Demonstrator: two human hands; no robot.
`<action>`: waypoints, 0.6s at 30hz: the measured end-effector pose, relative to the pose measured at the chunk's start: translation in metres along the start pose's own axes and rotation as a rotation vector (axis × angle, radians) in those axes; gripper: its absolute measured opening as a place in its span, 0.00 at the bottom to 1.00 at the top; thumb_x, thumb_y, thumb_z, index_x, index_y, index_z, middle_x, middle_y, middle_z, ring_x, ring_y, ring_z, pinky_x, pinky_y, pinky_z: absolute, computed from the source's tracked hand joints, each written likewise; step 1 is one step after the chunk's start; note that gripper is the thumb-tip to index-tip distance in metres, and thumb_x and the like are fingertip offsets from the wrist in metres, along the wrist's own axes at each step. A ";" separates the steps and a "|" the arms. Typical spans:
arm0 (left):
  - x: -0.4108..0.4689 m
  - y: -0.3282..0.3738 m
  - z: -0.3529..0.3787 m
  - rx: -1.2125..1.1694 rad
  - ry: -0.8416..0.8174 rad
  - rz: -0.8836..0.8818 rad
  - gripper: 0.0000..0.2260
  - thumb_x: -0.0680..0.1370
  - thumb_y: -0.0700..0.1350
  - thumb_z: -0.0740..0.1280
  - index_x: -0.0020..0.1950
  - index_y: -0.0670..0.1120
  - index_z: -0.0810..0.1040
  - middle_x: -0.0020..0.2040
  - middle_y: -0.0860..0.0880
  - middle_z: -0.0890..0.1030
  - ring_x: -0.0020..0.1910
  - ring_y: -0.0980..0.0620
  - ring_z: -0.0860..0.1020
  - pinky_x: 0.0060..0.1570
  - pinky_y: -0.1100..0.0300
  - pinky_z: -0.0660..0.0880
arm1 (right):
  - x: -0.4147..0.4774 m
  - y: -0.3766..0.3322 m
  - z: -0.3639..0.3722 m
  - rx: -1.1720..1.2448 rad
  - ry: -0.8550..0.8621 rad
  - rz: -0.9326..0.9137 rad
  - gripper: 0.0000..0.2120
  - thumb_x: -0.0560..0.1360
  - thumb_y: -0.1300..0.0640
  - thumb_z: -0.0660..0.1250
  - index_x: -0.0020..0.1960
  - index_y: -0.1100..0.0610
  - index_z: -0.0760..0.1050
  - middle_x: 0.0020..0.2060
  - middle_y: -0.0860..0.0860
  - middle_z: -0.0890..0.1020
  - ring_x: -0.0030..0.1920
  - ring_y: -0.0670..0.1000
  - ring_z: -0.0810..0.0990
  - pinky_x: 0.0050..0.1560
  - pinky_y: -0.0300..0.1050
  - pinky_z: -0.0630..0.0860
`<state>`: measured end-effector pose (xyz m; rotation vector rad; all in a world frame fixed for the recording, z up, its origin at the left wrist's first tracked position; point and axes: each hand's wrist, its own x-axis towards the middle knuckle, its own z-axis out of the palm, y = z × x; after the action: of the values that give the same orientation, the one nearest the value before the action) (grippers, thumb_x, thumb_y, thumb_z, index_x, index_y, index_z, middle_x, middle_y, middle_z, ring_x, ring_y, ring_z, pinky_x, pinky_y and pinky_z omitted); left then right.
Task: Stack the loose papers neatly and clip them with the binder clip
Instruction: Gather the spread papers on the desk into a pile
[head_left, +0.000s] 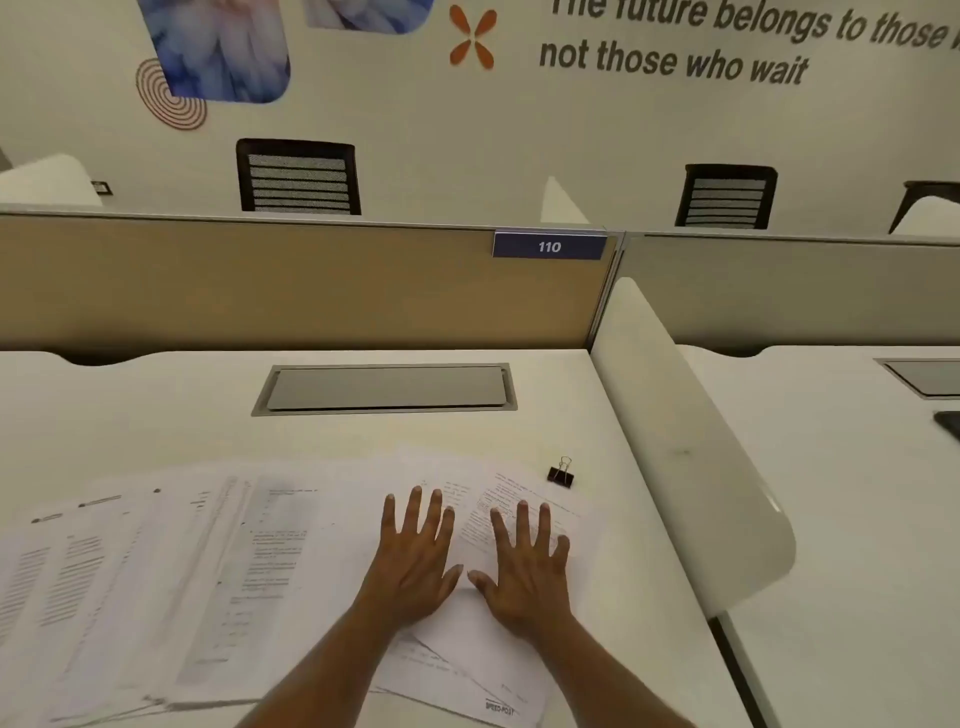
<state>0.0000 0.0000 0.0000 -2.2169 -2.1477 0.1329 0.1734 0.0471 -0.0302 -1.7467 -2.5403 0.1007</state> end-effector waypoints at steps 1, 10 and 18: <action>-0.001 0.001 0.005 -0.011 -0.002 -0.006 0.35 0.74 0.66 0.57 0.71 0.43 0.69 0.73 0.38 0.67 0.73 0.32 0.63 0.67 0.29 0.56 | -0.004 0.000 0.006 0.030 -0.019 0.000 0.39 0.70 0.27 0.50 0.74 0.48 0.58 0.73 0.59 0.63 0.75 0.61 0.41 0.65 0.66 0.50; -0.013 0.011 0.024 -0.021 -0.131 -0.009 0.34 0.72 0.64 0.59 0.66 0.40 0.75 0.64 0.35 0.77 0.67 0.31 0.70 0.65 0.30 0.58 | -0.026 -0.003 0.013 0.039 -0.152 -0.009 0.38 0.70 0.26 0.48 0.72 0.47 0.63 0.70 0.59 0.70 0.71 0.64 0.56 0.61 0.69 0.61; -0.021 0.014 0.033 -0.068 -0.189 -0.056 0.35 0.77 0.63 0.44 0.61 0.41 0.79 0.60 0.36 0.80 0.62 0.32 0.75 0.65 0.35 0.59 | -0.030 0.000 0.011 -0.005 -0.233 -0.121 0.36 0.71 0.26 0.47 0.70 0.45 0.64 0.71 0.58 0.69 0.71 0.62 0.57 0.63 0.67 0.59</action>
<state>0.0101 -0.0218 -0.0335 -2.2615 -2.3417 0.2818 0.1834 0.0194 -0.0419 -1.6665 -2.8029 0.3098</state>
